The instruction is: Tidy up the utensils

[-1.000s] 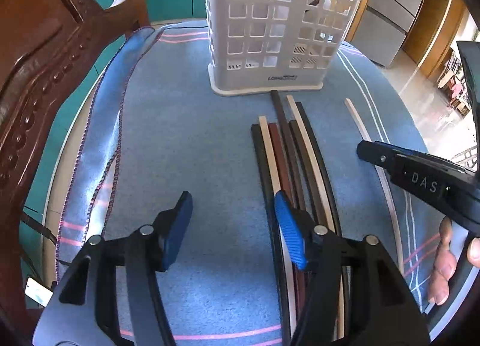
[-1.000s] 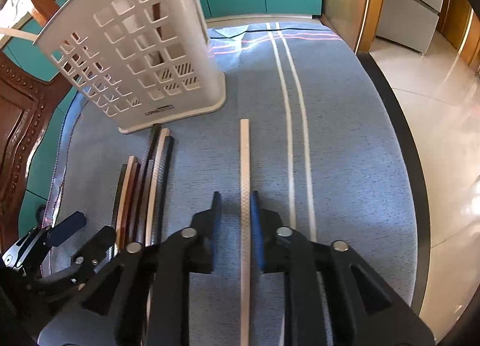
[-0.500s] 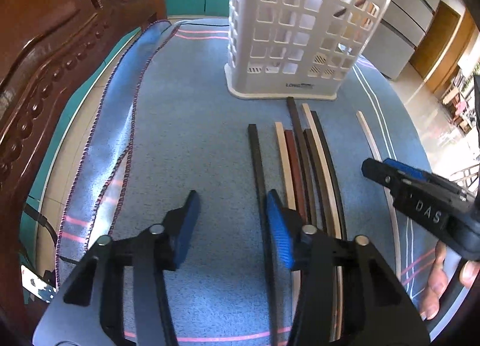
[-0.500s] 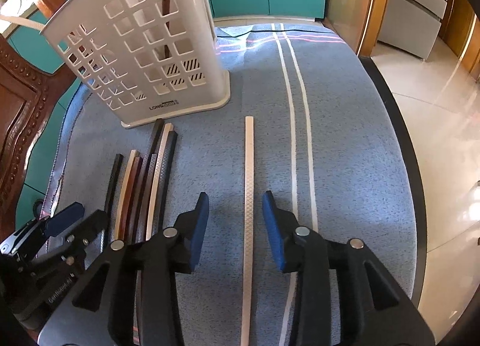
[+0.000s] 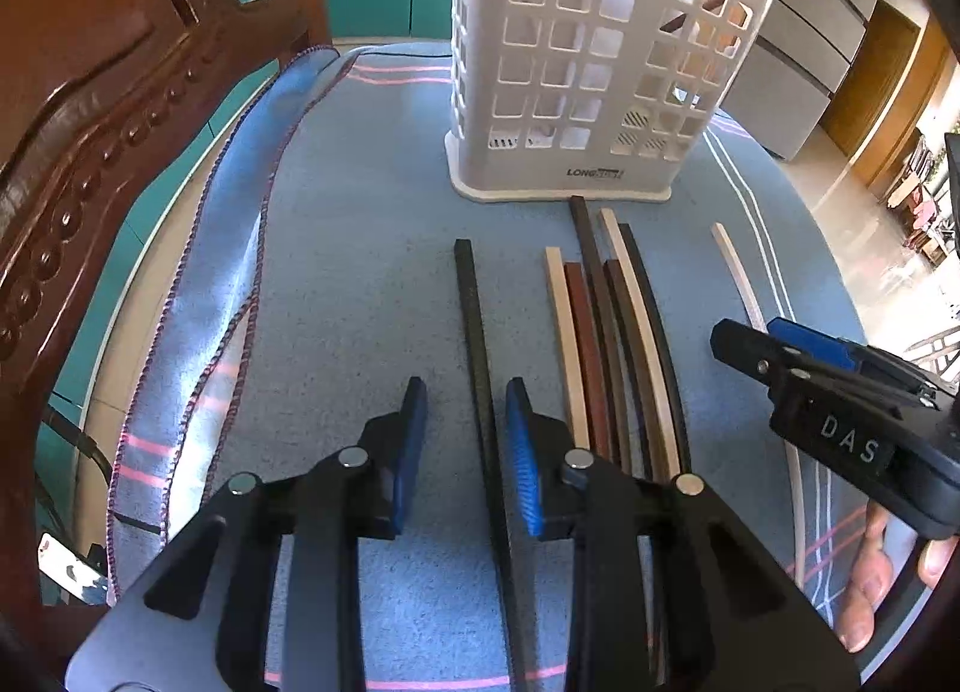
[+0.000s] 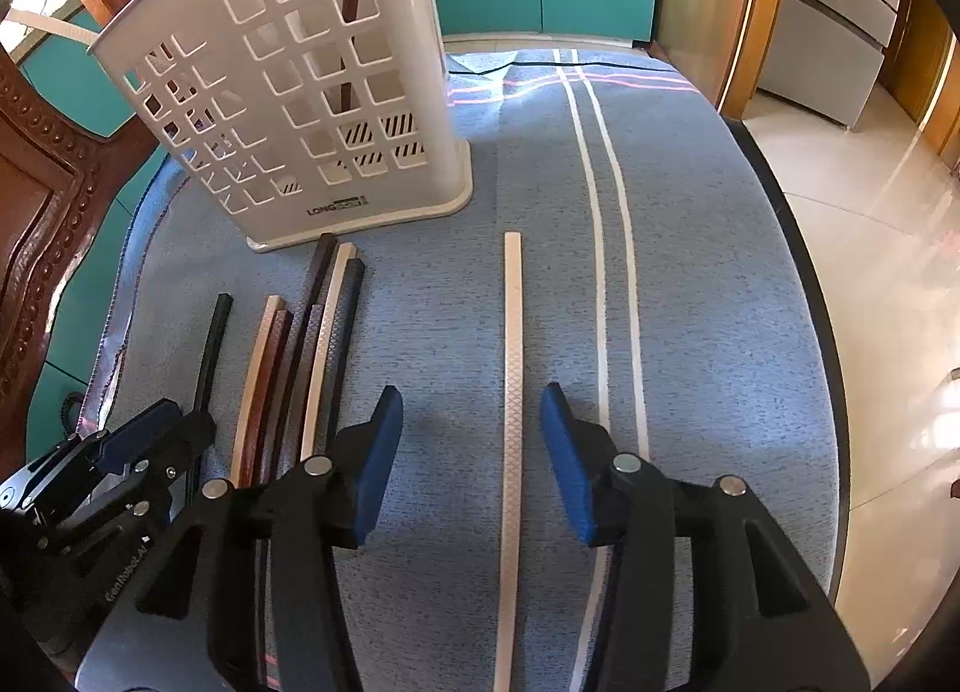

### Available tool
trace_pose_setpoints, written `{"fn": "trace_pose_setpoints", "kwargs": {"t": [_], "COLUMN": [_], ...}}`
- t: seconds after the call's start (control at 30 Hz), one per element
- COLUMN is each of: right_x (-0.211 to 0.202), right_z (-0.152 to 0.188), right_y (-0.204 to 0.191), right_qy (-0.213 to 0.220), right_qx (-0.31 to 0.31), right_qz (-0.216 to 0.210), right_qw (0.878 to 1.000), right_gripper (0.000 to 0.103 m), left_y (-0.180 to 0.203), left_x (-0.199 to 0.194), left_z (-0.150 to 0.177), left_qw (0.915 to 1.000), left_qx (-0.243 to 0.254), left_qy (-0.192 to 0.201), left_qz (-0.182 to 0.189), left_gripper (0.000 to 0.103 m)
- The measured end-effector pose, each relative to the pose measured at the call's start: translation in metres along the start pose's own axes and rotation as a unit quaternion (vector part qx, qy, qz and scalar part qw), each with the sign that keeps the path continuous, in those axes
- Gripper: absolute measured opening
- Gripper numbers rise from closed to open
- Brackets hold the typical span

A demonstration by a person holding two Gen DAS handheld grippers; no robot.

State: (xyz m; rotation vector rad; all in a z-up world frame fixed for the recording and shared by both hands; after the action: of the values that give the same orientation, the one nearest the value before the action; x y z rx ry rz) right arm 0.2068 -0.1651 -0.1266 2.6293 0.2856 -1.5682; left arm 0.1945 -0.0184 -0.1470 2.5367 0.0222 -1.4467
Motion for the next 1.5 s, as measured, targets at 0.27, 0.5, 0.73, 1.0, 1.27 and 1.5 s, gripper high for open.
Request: {"fn": "trace_pose_setpoints", "kwargs": {"t": [0.27, 0.5, 0.73, 1.0, 1.27, 1.5], "right_x": [-0.001, -0.002, -0.003, -0.003, -0.001, 0.002], "right_z": [0.001, 0.002, 0.001, -0.001, 0.001, 0.002], "right_y": [0.000, 0.008, 0.009, 0.010, 0.010, 0.001], "right_qy": [0.001, -0.001, -0.001, 0.000, -0.001, -0.003], "right_qx": [-0.002, 0.005, 0.010, 0.012, 0.007, -0.025], "right_qz": [0.001, 0.001, 0.002, 0.007, 0.014, 0.050], "right_qw": [1.000, 1.000, 1.000, 1.000, 1.000, 0.998], "right_gripper": [0.049, 0.049, 0.049, 0.049, 0.049, 0.049], "left_y": [0.006, 0.003, -0.025, -0.034, -0.011, 0.007], "left_x": [-0.008, -0.041, -0.027, -0.004, 0.007, 0.012], "left_z": [0.001, -0.010, -0.024, -0.020, -0.014, -0.006], "left_qw": [0.9986, 0.9947, 0.9931, 0.9958, 0.9989, 0.9992], "left_qx": [-0.024, -0.035, -0.089, -0.088, -0.046, 0.005], "left_qy": [0.015, 0.085, 0.044, 0.003, 0.002, 0.010], "left_qz": [0.045, 0.046, 0.063, 0.027, 0.000, -0.039], "left_gripper": [0.007, 0.007, 0.025, 0.038, 0.050, 0.055]}}
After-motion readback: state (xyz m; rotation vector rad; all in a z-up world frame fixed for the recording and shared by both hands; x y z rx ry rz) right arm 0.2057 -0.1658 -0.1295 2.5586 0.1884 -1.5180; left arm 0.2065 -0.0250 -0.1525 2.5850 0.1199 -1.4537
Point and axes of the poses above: each gripper's, at about its wrist camera, not at the fingertips, and x roughly the way its jaws point, y to its right, z to its underside, the point moved 3 cm from there along x, roughly the way its jaws point, and after that the axes turned 9 degrees about -x, right-handed, at the moved point
